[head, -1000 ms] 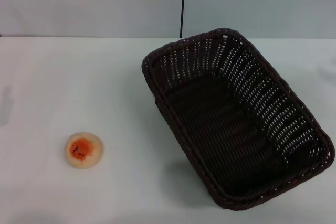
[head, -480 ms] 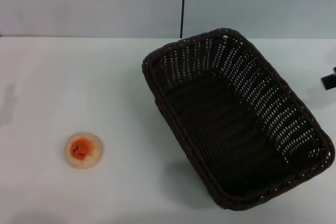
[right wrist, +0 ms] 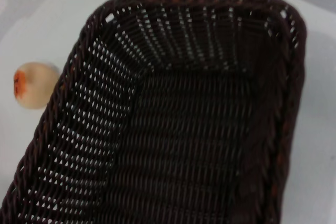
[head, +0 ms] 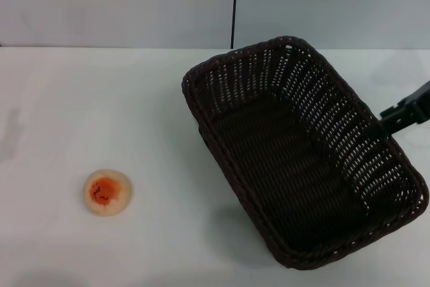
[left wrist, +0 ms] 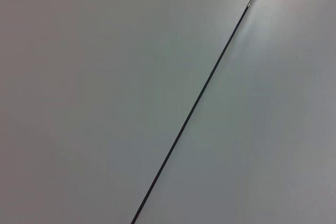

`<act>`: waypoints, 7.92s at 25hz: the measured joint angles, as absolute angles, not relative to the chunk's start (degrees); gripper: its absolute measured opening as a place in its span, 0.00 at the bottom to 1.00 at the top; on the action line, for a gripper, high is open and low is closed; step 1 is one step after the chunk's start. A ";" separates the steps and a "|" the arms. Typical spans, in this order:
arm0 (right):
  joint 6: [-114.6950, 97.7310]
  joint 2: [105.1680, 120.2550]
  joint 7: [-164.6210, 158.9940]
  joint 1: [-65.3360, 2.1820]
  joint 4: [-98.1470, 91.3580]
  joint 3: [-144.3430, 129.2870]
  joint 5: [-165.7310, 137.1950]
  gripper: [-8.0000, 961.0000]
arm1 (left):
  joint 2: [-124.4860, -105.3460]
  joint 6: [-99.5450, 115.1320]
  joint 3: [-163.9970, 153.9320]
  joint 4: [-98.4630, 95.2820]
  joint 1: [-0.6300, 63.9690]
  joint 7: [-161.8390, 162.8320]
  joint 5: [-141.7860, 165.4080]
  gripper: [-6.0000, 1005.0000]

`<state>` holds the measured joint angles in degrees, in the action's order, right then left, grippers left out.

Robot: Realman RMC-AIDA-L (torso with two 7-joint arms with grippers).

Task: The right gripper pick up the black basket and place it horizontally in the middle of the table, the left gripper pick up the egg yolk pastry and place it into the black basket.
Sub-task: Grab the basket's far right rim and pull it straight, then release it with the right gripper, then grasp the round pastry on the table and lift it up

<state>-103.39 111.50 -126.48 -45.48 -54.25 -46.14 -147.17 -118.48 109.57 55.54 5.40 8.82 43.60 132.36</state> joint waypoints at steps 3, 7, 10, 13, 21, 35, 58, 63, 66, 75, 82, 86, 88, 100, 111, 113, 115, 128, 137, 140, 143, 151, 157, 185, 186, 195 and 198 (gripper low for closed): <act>-101.80 111.93 -126.49 -45.89 -52.33 -46.66 -147.55 0.69 | -118.48 109.58 55.54 5.35 8.62 43.70 132.36 0.82; -100.06 112.43 -126.54 -45.71 -51.01 -47.11 -148.19 0.69 | -118.48 109.58 55.54 5.28 8.43 43.71 132.37 0.82; -98.32 112.71 -126.47 -45.67 -49.71 -47.20 -148.58 0.69 | -118.48 109.58 55.54 5.27 8.37 43.73 132.37 0.82; -97.05 113.47 -126.18 -45.25 -49.93 -47.46 -148.69 0.69 | -118.48 109.58 55.54 5.27 8.36 43.74 132.36 0.82; -95.46 114.90 -126.12 -43.47 -49.84 -46.92 -148.07 0.38 | -118.52 109.40 55.54 5.32 8.34 43.77 132.36 0.82; -101.45 111.43 -124.99 -37.66 -57.22 -45.97 -128.14 0.15 | -118.53 109.34 55.56 5.79 8.48 43.85 132.30 0.82; -111.11 108.48 -101.27 -48.59 -66.03 -49.53 -132.80 0.15 | -118.46 109.79 55.72 5.89 8.13 46.12 132.05 0.81; -108.72 109.44 -97.87 -50.53 -62.92 -54.14 -135.11 0.15 | -118.49 109.73 55.32 5.33 7.83 47.35 132.22 0.81; -106.91 110.28 -96.60 -51.48 -61.30 -55.29 -137.30 0.15 | -118.38 109.45 53.11 3.94 8.03 46.83 132.34 0.81; -103.89 110.92 -93.95 -54.23 -57.01 -55.88 -138.48 0.15 | -118.37 109.33 53.06 3.78 7.79 46.84 132.35 0.81; -101.05 111.50 -91.49 -54.93 -55.16 -56.09 -138.52 0.15 | -118.34 109.33 53.06 3.78 7.90 46.84 132.36 0.80; -99.80 111.93 -90.45 -54.84 -55.00 -56.56 -138.52 0.15 | -118.31 109.28 53.08 3.78 7.79 47.03 132.25 0.80; -99.63 112.07 -89.91 -54.94 -54.71 -56.70 -138.58 0.15 | -118.30 109.27 53.20 3.78 7.77 47.21 132.20 0.80; -96.67 112.82 -88.21 -54.94 -54.12 -59.01 -139.31 0.19 | -118.53 108.66 52.77 3.78 7.12 47.28 132.32 0.80; -91.93 115.17 -84.60 -55.62 -54.73 -58.28 -138.69 0.29 | -118.74 108.03 50.40 4.52 5.55 47.28 132.37 0.80; -91.06 115.57 -83.75 -55.70 -54.74 -58.24 -138.37 0.32 | -118.74 108.19 49.97 4.78 5.30 47.29 132.37 0.80; -90.29 115.80 -82.64 -55.72 -54.75 -58.23 -137.19 0.37 | -118.74 108.38 49.37 5.52 5.05 47.30 132.36 0.80; -85.87 116.16 -78.41 -47.49 -56.32 -51.82 -115.71 0.47 | -118.22 108.54 41.14 2.70 6.16 46.80 132.36 0.79; -84.79 117.69 -76.97 -31.30 -47.64 -41.69 -94.00 0.47 | -117.85 111.04 31.97 -6.17 7.94 44.57 132.33 0.79; -84.39 118.40 -74.06 -28.41 -44.22 -40.68 -90.38 0.47 | -117.83 111.11 30.92 -7.01 8.16 44.52 132.35 0.79; -84.34 118.73 -68.21 -24.26 -35.47 -38.36 -82.60 0.47 | -117.83 109.86 17.71 -13.78 10.56 44.47 132.37 0.79; -88.65 118.74 -66.86 -18.99 -28.14 -32.58 -70.38 0.47 | -117.89 105.19 8.66 -15.88 12.81 44.37 132.36 0.79; -88.91 118.60 -65.18 -16.49 -23.88 -24.15 -64.29 0.47 | -118.20 98.40 3.68 -15.38 13.43 41.34 132.36 0.79; -87.71 118.45 -62.13 -15.85 -19.96 -14.69 -64.51 0.47 | -118.23 90.03 -0.97 -14.14 12.98 32.37 132.14 0.58; -87.68 118.42 -62.13 -15.86 -19.65 -14.68 -64.53 0.47 | -118.22 90.04 -0.88 -13.99 12.94 31.92 132.08 0.53; -87.67 118.36 -62.13 -15.46 -19.25 -14.42 -64.59 0.47 | -117.93 90.44 -0.83 -13.36 13.32 31.91 132.01 0.24; -87.59 118.37 -62.13 -15.39 -19.25 -14.36 -64.60 0.47 | -117.88 91.44 -0.60 -13.36 13.36 32.11 132.00 0.18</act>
<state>-87.59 118.37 -62.13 -15.39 -19.25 -14.36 -64.60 -117.88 91.44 -0.60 -13.36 13.36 32.11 132.00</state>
